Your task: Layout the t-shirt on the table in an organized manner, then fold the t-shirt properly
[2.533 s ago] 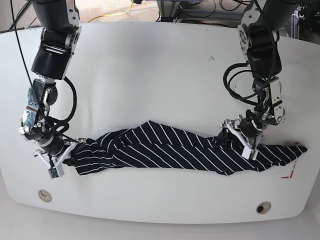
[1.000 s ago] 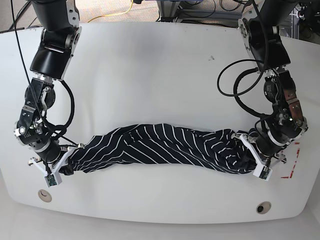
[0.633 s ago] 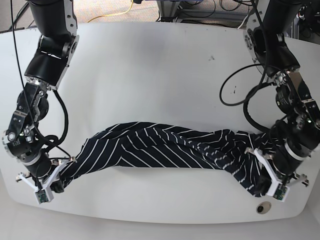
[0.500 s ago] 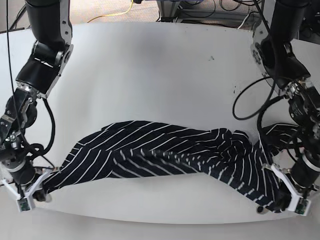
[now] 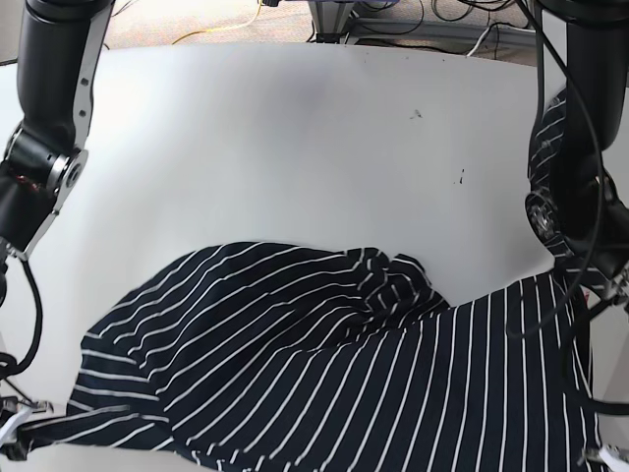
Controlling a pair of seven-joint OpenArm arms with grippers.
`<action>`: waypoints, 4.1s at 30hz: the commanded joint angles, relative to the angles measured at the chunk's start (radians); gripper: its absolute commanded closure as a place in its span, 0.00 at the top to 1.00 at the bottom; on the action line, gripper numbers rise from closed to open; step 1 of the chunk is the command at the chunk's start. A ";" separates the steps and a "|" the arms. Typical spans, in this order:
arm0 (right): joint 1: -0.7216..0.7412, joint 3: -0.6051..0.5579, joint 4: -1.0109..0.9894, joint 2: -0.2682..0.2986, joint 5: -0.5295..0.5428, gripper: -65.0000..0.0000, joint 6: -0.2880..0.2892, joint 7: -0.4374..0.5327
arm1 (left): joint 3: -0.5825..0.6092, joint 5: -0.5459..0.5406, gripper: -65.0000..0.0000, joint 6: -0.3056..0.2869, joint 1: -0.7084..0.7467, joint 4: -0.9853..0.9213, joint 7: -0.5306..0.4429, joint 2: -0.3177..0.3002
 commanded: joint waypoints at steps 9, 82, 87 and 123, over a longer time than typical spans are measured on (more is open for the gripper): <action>0.302 -0.108 -0.081 0.054 0.003 0.00 -0.007 0.028 | 0.031 -0.002 0.00 0.030 -0.310 -0.146 -0.022 0.030; -0.045 0.009 0.388 0.085 0.006 0.00 0.062 -0.222 | 0.029 -0.052 0.00 0.006 0.046 0.197 0.148 0.004; -0.154 0.058 0.456 0.085 0.006 0.00 0.078 -0.244 | 0.014 -0.055 0.00 0.006 0.136 0.243 0.181 0.004; -1.002 0.403 0.631 -0.224 0.004 0.00 0.078 -0.299 | -0.222 -0.289 0.00 0.006 1.129 0.358 0.181 -0.020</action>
